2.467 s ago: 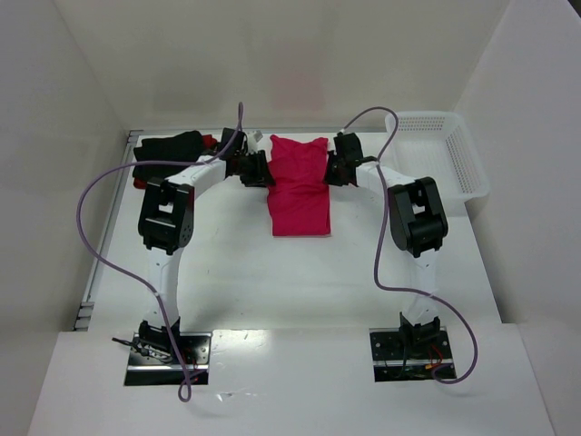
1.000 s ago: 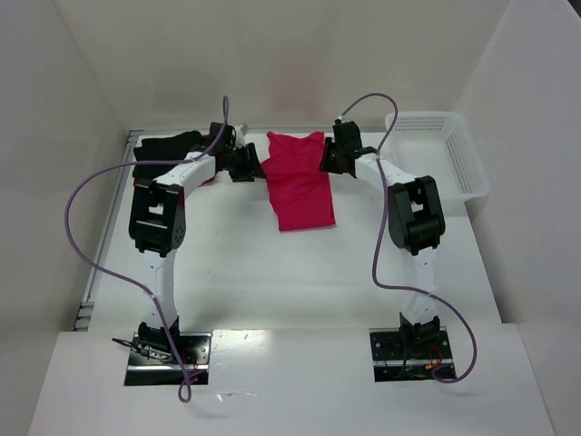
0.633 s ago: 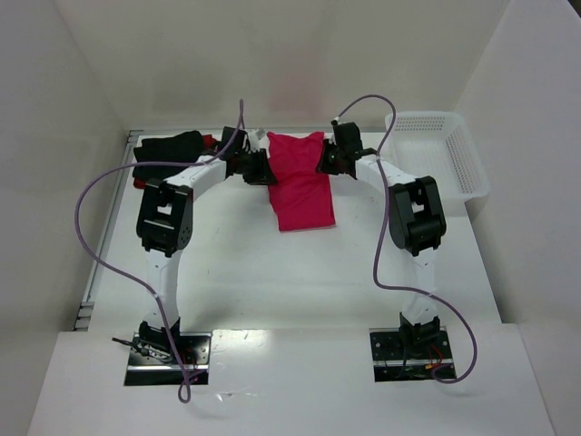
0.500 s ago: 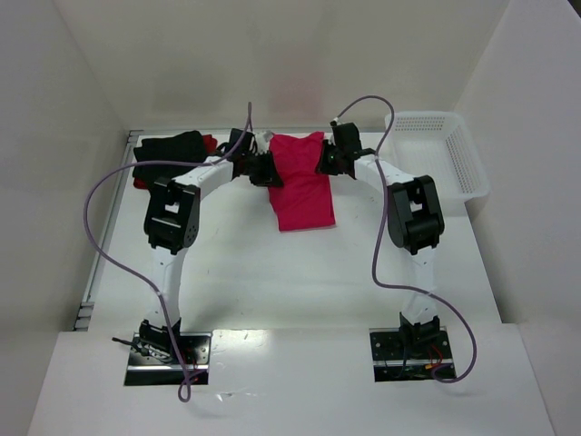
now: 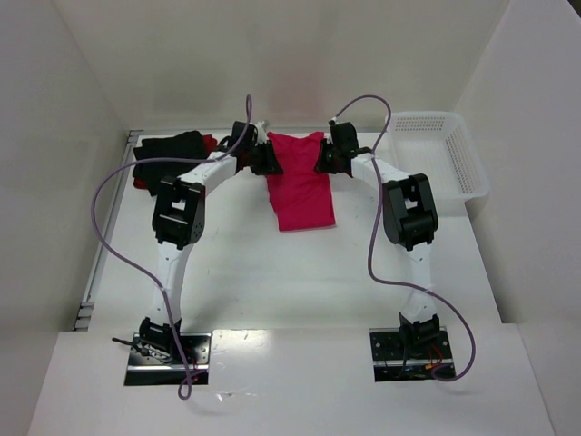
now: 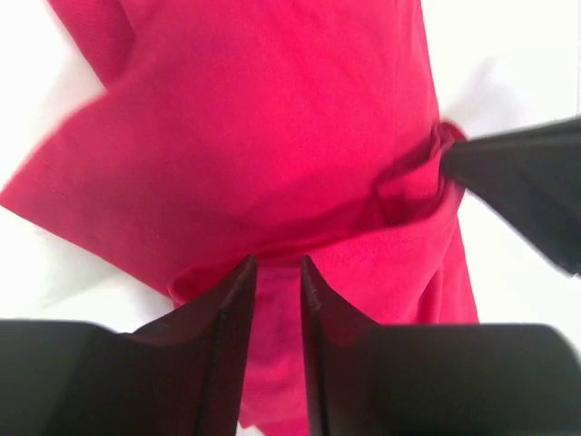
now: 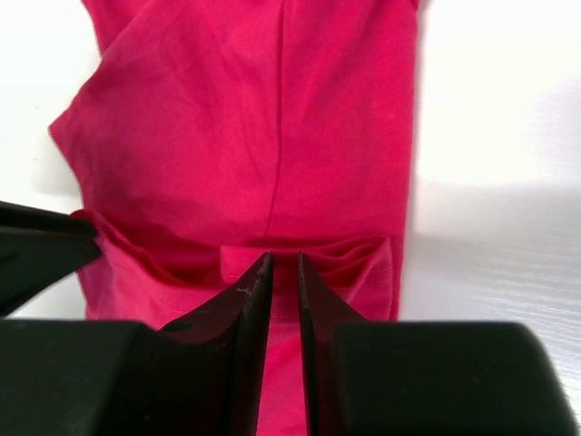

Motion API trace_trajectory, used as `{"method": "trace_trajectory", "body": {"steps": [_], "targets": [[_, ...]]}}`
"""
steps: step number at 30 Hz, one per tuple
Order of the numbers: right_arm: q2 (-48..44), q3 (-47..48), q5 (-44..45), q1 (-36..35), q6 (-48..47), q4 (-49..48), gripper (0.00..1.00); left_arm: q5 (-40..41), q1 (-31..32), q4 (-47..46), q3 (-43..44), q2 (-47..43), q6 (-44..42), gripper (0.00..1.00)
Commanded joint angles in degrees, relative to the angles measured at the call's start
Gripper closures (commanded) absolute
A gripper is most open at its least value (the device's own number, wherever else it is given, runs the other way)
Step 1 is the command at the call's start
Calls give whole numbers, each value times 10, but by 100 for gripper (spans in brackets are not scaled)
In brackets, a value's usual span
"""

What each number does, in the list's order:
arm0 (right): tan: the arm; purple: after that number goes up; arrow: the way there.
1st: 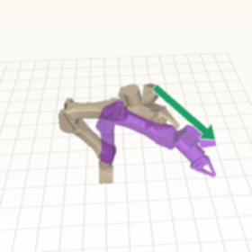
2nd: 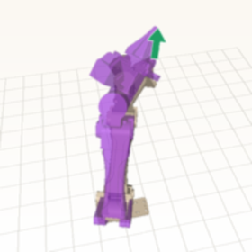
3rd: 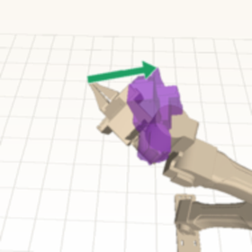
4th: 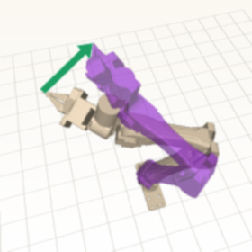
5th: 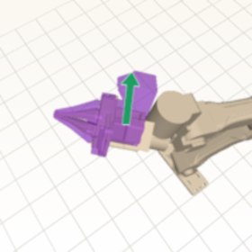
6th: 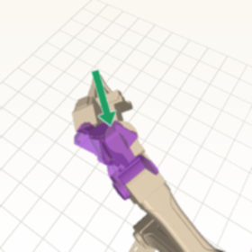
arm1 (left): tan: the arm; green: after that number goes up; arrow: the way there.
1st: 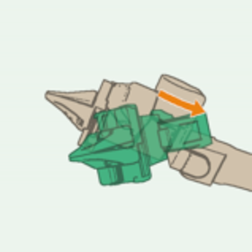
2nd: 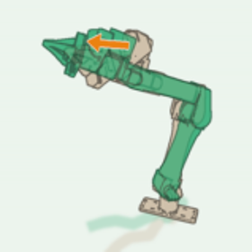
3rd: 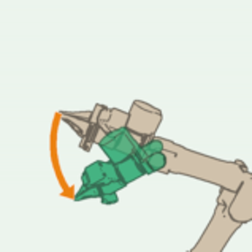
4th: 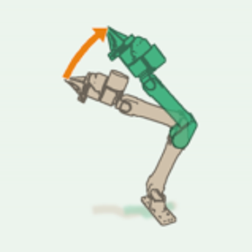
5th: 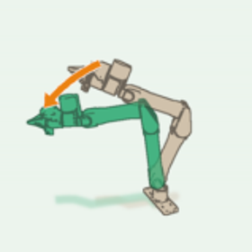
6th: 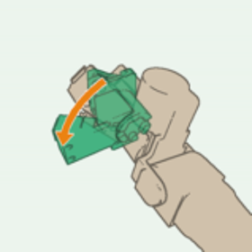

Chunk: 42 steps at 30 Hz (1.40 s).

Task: Fold and stack the t-shirts
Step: Fold the folded rectangular tshirt in 1/3 of the way

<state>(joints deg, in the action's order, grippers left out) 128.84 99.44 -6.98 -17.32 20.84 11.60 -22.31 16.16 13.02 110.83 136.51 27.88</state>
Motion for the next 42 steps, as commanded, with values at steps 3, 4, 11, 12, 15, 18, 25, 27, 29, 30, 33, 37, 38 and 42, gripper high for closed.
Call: {"method": "trace_trajectory", "body": {"steps": [3,4,11,12,15,18,25,27,29,30,33,37,38,42], "targets": [[-32,29,21,-1,-19,-3,75,37,-13,-20,33,11,20,62],[-39,29,27,-1,-19,-3,74,37,-18,-20,33,17,20,61],[-112,-13,63,-1,-19,-8,37,47,-29,-15,3,-38,15,44],[-128,-25,69,-1,-14,-8,30,52,-29,-15,-11,-69,6,40],[-200,-87,69,10,1,-30,10,58,-35,-15,-84,-140,0,30],[-260,-150,37,15,15,-36,0,19,-41,-20,-176,-211,11,25],[-331,-296,-13,15,33,-10,1,-73,10,-33,-319,-288,29,23],[-337,-320,-19,15,50,-10,5,-80,29,-43,-352,-295,37,23],[-349,-347,-26,15,59,-3,11,-80,51,-56,-371,-295,50,25],[-349,-353,-26,15,66,3,15,-80,56,-62,-383,-295,50,25],[-365,-383,-26,4,71,3,22,-69,68,-73,-395,-295,63,26],[-373,-424,-18,-15,76,-31,27,-51,68,-97,-429,-295,78,30],[-373,-424,-18,-21,76,-42,29,-45,68,-114,-441,-295,87,31],[-337,-417,-23,-21,76,-49,34,-45,74,-145,-447,-270,108,37]]}}
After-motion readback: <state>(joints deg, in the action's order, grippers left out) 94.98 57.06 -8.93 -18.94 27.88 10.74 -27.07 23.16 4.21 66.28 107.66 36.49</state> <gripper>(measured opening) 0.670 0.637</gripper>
